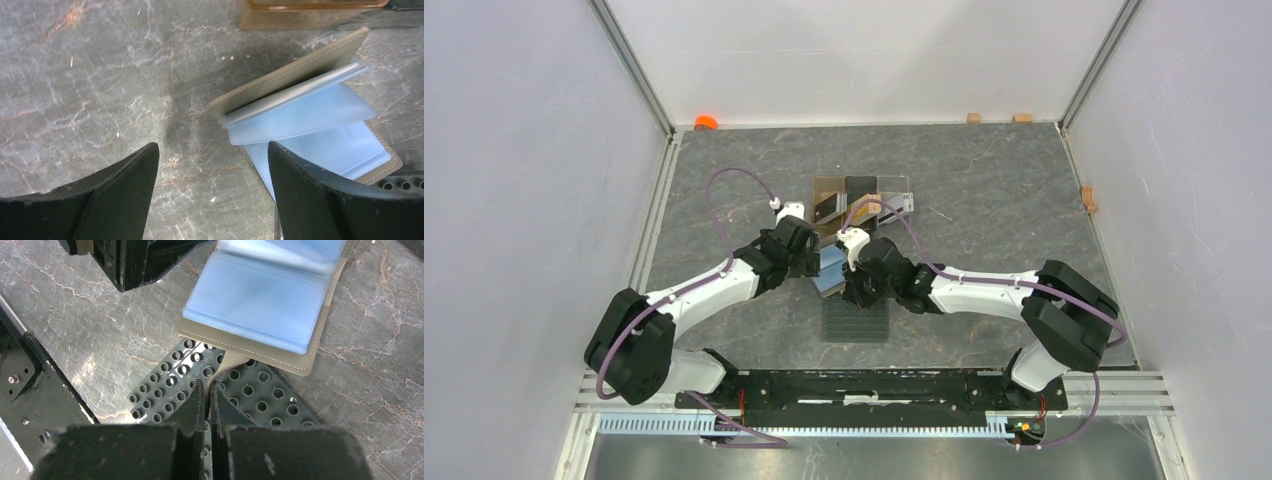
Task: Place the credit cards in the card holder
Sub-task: Open the card holder at the center of the board.
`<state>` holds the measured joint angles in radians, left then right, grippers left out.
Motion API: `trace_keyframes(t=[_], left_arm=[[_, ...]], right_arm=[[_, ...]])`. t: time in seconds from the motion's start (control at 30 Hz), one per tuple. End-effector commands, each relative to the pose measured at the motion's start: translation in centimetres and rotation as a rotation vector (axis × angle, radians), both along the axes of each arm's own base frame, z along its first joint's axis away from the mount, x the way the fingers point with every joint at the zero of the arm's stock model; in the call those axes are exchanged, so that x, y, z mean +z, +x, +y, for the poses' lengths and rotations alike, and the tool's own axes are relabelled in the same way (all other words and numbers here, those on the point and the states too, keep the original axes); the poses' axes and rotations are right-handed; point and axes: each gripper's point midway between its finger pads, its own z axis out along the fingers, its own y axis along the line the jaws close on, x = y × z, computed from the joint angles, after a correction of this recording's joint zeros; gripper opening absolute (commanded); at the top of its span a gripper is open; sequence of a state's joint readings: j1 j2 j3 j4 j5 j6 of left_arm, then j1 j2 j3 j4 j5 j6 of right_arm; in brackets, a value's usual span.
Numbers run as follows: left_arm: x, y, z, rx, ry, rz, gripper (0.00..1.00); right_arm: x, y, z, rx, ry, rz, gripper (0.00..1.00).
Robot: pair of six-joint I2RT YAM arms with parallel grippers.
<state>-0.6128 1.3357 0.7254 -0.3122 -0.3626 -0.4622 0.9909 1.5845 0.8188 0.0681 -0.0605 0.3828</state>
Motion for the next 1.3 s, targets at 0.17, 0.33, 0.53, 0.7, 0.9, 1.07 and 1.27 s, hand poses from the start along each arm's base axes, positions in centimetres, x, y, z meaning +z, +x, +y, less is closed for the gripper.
trace_keyframes(t=[0.17, 0.33, 0.53, 0.7, 0.9, 1.07, 1.27], left_arm=[[2.6, 3.7, -3.8, -0.145, -0.097, -0.151, 0.72], [2.4, 4.5, -5.0, -0.192, -0.123, -0.159, 0.75], [1.5, 4.6, -6.0, -0.257, -0.144, -0.124, 0.79], [0.8, 5.2, -5.9, -0.25, -0.164, -0.095, 0.67], [0.0, 4.9, -6.3, -0.264, -0.19, -0.06, 0.39], [-0.7, 4.4, -6.3, -0.262, -0.197, -0.034, 0.24], [-1.8, 3.5, -6.5, -0.254, -0.225, 0.012, 0.17]], right_arm=[[1.2, -0.3, -0.7, 0.013, 0.005, -0.032, 0.0], [1.2, -0.4, -1.2, 0.019, -0.011, -0.038, 0.0], [1.1, -0.4, -1.8, 0.015, -0.026, -0.045, 0.0], [1.4, 0.2, -2.5, -0.005, -0.027, -0.056, 0.0], [1.9, 2.6, -3.7, -0.061, -0.028, -0.075, 0.0], [2.3, 5.5, -4.9, -0.12, -0.04, -0.102, 0.0], [1.5, 8.4, -6.6, -0.184, -0.13, -0.132, 0.0]])
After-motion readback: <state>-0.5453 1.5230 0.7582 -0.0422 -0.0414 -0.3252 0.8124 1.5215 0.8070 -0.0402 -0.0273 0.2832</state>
